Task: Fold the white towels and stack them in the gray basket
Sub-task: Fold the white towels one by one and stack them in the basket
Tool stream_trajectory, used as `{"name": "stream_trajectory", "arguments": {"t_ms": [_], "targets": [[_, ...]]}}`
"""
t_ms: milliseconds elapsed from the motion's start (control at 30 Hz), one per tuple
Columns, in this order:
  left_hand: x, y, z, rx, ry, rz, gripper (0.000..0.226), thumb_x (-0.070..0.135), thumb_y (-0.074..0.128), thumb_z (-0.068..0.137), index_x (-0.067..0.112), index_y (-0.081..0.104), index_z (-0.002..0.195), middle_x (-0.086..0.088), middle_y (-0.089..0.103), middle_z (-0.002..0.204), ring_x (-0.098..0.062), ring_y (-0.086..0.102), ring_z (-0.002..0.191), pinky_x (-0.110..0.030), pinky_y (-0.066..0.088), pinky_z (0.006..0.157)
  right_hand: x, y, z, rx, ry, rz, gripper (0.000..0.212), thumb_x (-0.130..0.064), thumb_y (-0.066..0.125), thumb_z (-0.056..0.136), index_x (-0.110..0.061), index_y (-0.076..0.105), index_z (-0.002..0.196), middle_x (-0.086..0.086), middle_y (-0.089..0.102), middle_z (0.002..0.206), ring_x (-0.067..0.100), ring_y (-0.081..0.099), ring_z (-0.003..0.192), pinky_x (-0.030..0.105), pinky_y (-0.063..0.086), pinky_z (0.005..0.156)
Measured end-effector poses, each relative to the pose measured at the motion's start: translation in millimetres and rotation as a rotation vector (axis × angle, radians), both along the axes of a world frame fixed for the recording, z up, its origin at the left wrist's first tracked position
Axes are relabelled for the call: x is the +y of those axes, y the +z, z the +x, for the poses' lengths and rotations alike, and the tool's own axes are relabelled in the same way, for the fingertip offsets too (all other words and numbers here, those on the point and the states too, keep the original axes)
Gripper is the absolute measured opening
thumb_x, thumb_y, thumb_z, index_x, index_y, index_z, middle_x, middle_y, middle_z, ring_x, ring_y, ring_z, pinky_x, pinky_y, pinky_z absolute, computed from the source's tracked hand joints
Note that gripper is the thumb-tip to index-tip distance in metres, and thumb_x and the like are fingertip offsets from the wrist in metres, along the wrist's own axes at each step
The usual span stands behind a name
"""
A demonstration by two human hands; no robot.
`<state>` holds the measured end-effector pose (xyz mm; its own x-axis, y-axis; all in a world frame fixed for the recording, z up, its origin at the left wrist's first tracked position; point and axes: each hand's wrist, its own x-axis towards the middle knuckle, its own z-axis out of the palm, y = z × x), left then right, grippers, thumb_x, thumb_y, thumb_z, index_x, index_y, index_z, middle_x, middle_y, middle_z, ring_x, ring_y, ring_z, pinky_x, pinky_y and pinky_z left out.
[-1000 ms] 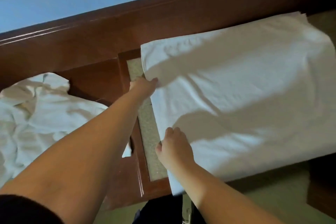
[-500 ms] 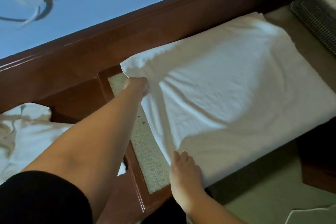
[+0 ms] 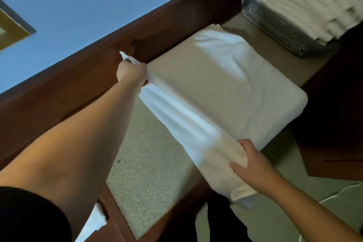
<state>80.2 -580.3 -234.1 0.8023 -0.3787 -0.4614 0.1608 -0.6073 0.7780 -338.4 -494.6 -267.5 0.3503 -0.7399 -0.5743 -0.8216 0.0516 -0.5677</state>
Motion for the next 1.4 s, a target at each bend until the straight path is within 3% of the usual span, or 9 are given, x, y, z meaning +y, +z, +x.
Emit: {"name": "stream_trajectory", "arguments": {"t_ms": [133, 300, 400, 533, 667, 867, 1133, 1267, 1400], "targets": [[-36.3, -7.8, -35.1, -0.027, -0.214, 0.243, 0.084, 0.043, 0.06, 0.094, 0.008, 0.021, 0.16, -0.013, 0.047, 0.153, -0.034, 0.062, 0.124, -0.048, 0.058, 0.098, -27.6, -18.8, -39.3, 0.135, -0.015, -0.012, 0.039, -0.012, 0.061, 0.09, -0.027, 0.05, 0.124, -0.002, 0.058, 0.122, 0.021, 0.061, 0.104, 0.04, 0.054, 0.088], [-45.9, -33.7, -92.5, -0.866, -1.239, 0.632, 0.108, 0.02, 0.072, 0.081, 0.04, 0.004, 0.163, -0.003, 0.006, 0.172, -0.034, 0.01, 0.158, -0.054, 0.03, 0.121, -39.3, -47.9, -65.1, 0.112, -0.059, 0.093, 0.029, -0.021, 0.051, 0.103, -0.026, 0.056, 0.131, 0.002, 0.063, 0.121, 0.022, 0.061, 0.108, 0.041, 0.054, 0.092], [-52.0, -50.8, -105.7, -1.098, -1.706, 0.768, 0.088, 0.018, 0.066, 0.09, 0.04, 0.02, 0.161, 0.0, 0.015, 0.172, -0.027, 0.009, 0.159, -0.047, 0.02, 0.126, -39.4, -54.4, -70.5, 0.067, -0.099, 0.153, 0.032, -0.024, 0.046, 0.105, -0.029, 0.052, 0.136, -0.002, 0.061, 0.12, 0.021, 0.06, 0.109, 0.041, 0.053, 0.092], [-66.3, -51.6, -115.9, -1.226, -1.755, 0.859, 0.065, 0.016, 0.055, 0.095, 0.036, 0.036, 0.153, -0.003, 0.042, 0.152, -0.028, 0.033, 0.144, -0.043, 0.033, 0.116, -37.9, -57.7, -80.5, 0.037, -0.038, 0.271, 0.036, -0.029, 0.053, 0.1, -0.037, 0.047, 0.134, -0.004, 0.061, 0.124, 0.019, 0.061, 0.111, 0.045, 0.055, 0.095], [-91.5, -49.8, -111.8, -1.408, -1.793, 1.012, 0.053, 0.027, 0.057, 0.096, 0.029, 0.044, 0.147, -0.007, 0.042, 0.145, -0.031, 0.034, 0.137, -0.045, 0.034, 0.109, -34.4, -70.3, -96.2, 0.088, 0.037, 0.264, 0.009, -0.037, 0.05, 0.105, -0.03, 0.054, 0.11, -0.004, 0.064, 0.105, 0.018, 0.064, 0.097, 0.042, 0.055, 0.086], [-130.6, -35.7, -89.7, -1.444, -1.82, 1.147, 0.049, 0.015, 0.053, 0.096, 0.035, 0.052, 0.14, -0.009, 0.049, 0.127, -0.035, 0.051, 0.12, -0.041, 0.045, 0.098, -30.5, -60.2, -121.2, -0.062, -0.148, 0.252, 0.011, -0.039, 0.052, 0.107, -0.031, 0.059, 0.105, -0.003, 0.065, 0.1, 0.015, 0.066, 0.087, 0.029, 0.05, 0.068], [-152.1, -10.8, -45.3, -1.705, -1.638, 0.9, 0.029, 0.021, 0.052, 0.1, 0.027, 0.06, 0.127, -0.001, 0.067, 0.114, -0.027, 0.049, 0.116, -0.04, 0.045, 0.091, -39.9, -36.8, -122.3, -0.115, -0.286, 0.009, 0.02, -0.055, 0.053, 0.098, -0.036, 0.056, 0.093, -0.006, 0.064, 0.084, 0.007, 0.062, 0.073, 0.029, 0.046, 0.06], [-151.0, -17.4, -37.3, -1.597, -1.626, 0.944, 0.039, 0.022, 0.05, 0.1, 0.03, 0.052, 0.138, -0.002, 0.059, 0.126, -0.027, 0.044, 0.125, -0.043, 0.041, 0.097, -51.6, -37.9, -117.9, -0.084, -0.248, 0.037, 0.026, -0.061, 0.06, 0.091, -0.035, 0.062, 0.094, -0.013, 0.067, 0.088, 0.005, 0.065, 0.078, 0.036, 0.055, 0.069], [-143.0, -35.8, -30.2, -1.491, -1.591, 0.983, 0.041, 0.027, 0.052, 0.099, 0.033, 0.053, 0.14, -0.001, 0.056, 0.132, -0.026, 0.041, 0.128, -0.043, 0.041, 0.1, -55.6, -43.6, -121.7, -0.044, -0.227, 0.008, 0.061, -0.09, 0.036, 0.075, -0.035, 0.061, 0.087, -0.023, 0.061, 0.096, 0.003, 0.062, 0.08, 0.035, 0.054, 0.07]]}}
